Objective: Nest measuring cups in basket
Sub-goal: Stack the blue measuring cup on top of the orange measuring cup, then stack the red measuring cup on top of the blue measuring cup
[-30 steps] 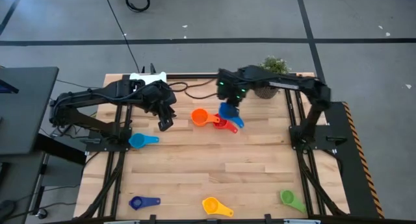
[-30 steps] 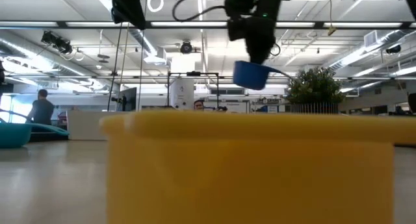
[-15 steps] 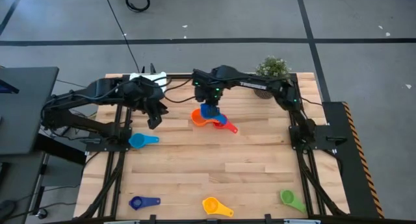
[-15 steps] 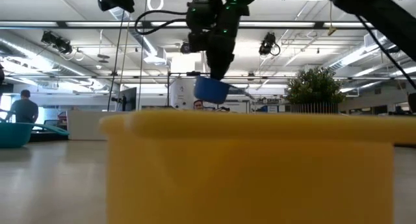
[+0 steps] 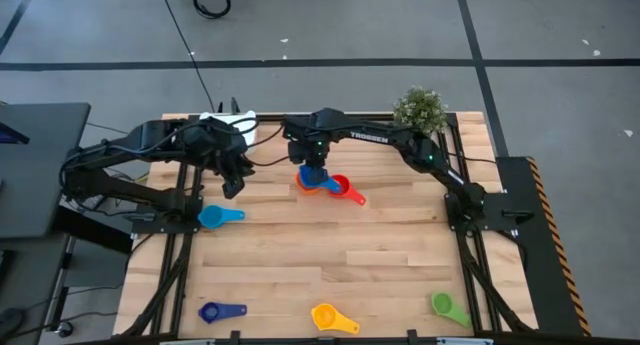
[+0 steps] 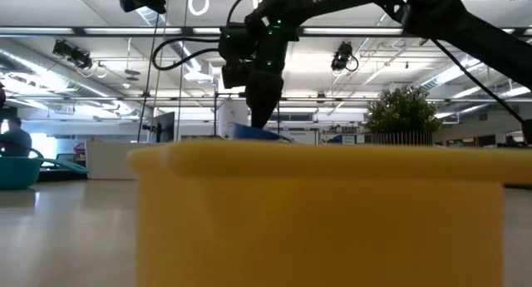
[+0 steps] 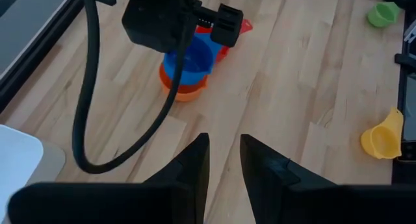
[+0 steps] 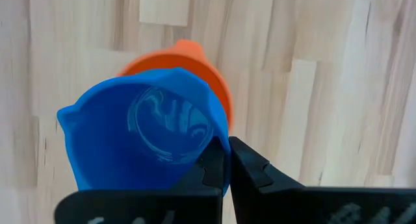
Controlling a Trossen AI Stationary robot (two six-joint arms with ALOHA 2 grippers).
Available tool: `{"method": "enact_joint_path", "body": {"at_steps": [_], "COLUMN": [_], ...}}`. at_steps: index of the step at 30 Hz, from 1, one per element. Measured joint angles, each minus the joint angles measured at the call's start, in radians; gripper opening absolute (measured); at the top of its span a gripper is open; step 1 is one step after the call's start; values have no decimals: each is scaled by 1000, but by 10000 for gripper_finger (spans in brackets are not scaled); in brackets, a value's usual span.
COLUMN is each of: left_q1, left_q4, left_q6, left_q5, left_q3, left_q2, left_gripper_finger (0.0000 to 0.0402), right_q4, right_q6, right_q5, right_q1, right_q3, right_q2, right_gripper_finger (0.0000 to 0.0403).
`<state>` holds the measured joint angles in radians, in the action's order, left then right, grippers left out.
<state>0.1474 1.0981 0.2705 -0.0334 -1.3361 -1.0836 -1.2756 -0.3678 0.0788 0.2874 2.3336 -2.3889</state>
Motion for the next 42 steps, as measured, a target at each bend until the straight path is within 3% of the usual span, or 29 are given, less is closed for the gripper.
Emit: {"method": "enact_joint_path", "body": {"at_steps": [4,15,21,27,32,38,42], "left_q1": [0,0,0,0,0,0,0], "left_q4": [1,0,0,-1,-1,0,0], "left_q6": [-3,-4,-4,-4,0,7,7], "left_q5": [0,0,0,0,0,0,0], "left_q3": [0,0,0,0,0,0,0], "left_q2": [0,0,0,0,0,0,0], "left_gripper_finger": [94,94,94,94,94,94,94], "right_q4": [-3,20,-26,-152,-257,-286,-296], "right_q6": [-54,-69,-76,63,257,487,530], "right_q5": [0,-6,-20,-127,-37,-5,40], "right_q1": [0,-3,-10,-2,36,75,88], "right_q3": [-3,-3,21,21,21,-21,-69], "right_q2": [0,0,18,54,54,51,51], "right_gripper_finger": [16,100,112,111,111,107,107]}}
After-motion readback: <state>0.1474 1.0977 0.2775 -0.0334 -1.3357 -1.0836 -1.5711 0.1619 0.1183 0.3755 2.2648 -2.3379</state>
